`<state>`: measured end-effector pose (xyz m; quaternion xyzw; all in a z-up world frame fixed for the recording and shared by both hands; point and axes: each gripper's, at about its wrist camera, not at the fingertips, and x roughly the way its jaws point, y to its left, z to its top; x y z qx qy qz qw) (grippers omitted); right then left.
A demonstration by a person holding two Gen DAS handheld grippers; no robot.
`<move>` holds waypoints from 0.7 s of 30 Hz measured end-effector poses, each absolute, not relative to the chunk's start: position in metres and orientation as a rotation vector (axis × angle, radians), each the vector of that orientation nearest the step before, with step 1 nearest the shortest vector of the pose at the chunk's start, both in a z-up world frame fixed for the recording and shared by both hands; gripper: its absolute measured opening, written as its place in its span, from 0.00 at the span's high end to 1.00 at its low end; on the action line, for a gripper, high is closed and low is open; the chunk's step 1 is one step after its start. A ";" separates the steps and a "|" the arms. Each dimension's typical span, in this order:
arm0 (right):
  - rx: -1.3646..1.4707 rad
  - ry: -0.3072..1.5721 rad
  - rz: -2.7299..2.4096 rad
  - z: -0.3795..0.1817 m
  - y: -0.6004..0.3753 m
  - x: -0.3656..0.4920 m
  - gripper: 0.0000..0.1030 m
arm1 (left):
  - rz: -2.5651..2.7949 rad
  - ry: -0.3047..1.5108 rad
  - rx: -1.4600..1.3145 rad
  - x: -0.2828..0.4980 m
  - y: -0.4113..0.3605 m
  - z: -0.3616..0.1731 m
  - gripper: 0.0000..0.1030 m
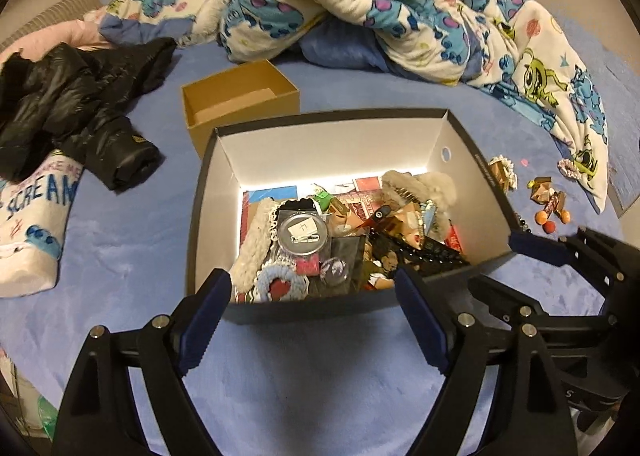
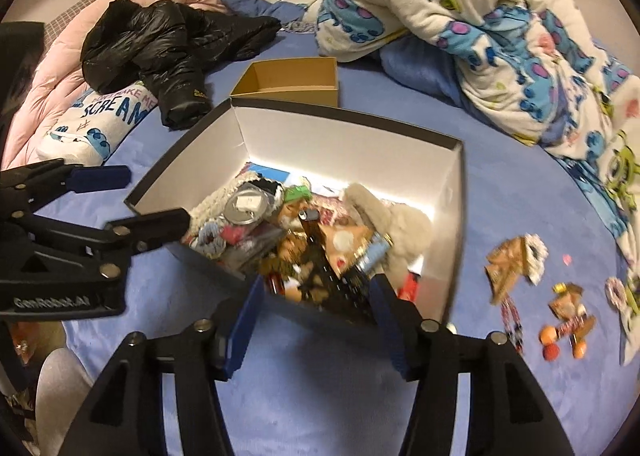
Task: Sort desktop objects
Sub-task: 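Withdraw both open tools from the shoebox and back away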
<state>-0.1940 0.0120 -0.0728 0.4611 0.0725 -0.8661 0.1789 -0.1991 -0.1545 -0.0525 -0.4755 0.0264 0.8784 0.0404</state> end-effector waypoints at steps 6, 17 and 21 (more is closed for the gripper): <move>1.313 0.118 -2.532 -0.064 0.040 -0.154 0.45 | 2.776 -0.008 -1.422 -0.154 -0.149 -0.042 0.12; 1.305 0.068 -2.687 -0.038 0.090 -0.075 0.44 | 2.847 -0.007 -1.329 -0.073 -0.115 -0.019 0.11; 1.262 0.058 -2.745 -0.024 0.100 -0.047 0.35 | 2.855 0.036 -1.285 -0.046 -0.099 -0.009 0.07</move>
